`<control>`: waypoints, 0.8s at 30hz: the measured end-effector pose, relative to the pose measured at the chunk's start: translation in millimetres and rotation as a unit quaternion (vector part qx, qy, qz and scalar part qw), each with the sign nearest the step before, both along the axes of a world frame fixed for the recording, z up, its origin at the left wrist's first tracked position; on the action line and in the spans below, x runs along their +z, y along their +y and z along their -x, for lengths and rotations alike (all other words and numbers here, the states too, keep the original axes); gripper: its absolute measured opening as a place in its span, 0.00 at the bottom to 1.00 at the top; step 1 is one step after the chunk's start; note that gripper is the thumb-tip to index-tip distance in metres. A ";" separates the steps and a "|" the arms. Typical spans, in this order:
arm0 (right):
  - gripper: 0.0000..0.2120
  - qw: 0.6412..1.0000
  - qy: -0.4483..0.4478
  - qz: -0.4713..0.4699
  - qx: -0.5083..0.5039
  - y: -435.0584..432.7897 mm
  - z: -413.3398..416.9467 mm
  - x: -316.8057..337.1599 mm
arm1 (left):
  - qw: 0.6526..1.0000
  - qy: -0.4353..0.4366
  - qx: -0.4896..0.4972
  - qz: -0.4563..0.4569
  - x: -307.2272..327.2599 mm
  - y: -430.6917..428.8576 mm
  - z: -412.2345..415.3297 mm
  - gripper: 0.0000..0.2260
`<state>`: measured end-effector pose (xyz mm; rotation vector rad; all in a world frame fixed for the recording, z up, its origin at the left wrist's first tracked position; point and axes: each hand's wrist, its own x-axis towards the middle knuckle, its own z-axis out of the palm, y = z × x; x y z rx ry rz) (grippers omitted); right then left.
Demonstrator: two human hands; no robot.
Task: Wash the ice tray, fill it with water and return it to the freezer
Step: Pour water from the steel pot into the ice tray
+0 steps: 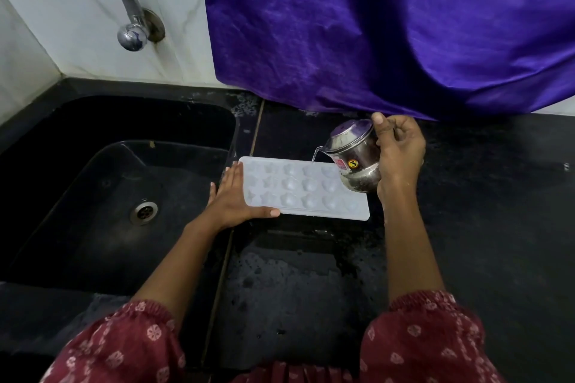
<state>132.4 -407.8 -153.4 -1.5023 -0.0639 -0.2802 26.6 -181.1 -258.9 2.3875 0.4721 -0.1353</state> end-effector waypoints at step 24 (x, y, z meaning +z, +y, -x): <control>0.10 0.999 0.028 -0.022 0.024 20.1 0.9 -10.6 | 0.999 -0.034 0.011 0.017 -4.7 -0.8 0.8 0.61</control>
